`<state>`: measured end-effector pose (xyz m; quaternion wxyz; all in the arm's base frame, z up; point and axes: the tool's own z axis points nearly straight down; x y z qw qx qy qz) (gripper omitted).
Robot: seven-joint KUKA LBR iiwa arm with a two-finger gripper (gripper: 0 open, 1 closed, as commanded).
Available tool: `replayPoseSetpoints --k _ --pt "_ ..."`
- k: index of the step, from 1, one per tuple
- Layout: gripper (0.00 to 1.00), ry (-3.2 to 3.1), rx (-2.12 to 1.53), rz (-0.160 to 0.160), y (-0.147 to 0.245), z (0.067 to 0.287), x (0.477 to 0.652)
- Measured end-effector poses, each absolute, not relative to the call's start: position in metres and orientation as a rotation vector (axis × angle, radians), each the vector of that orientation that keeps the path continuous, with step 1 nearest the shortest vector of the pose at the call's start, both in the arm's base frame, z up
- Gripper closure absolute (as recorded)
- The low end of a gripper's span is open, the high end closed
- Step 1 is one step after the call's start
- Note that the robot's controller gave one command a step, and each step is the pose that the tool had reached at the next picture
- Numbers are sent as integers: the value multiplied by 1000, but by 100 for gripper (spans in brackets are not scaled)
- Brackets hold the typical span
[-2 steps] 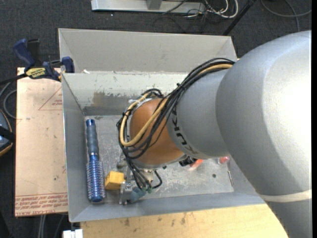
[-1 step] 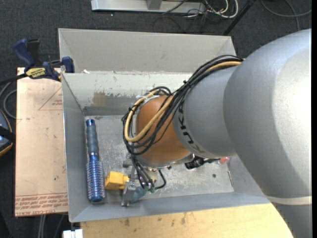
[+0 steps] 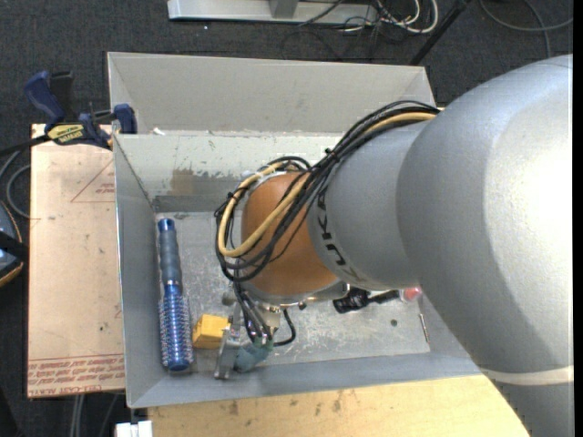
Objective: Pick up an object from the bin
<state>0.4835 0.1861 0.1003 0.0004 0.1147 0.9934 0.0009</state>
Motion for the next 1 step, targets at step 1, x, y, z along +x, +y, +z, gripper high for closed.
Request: replayPoseSetpoints --k 1 --pt "0 3100 409 14 186 74 487"
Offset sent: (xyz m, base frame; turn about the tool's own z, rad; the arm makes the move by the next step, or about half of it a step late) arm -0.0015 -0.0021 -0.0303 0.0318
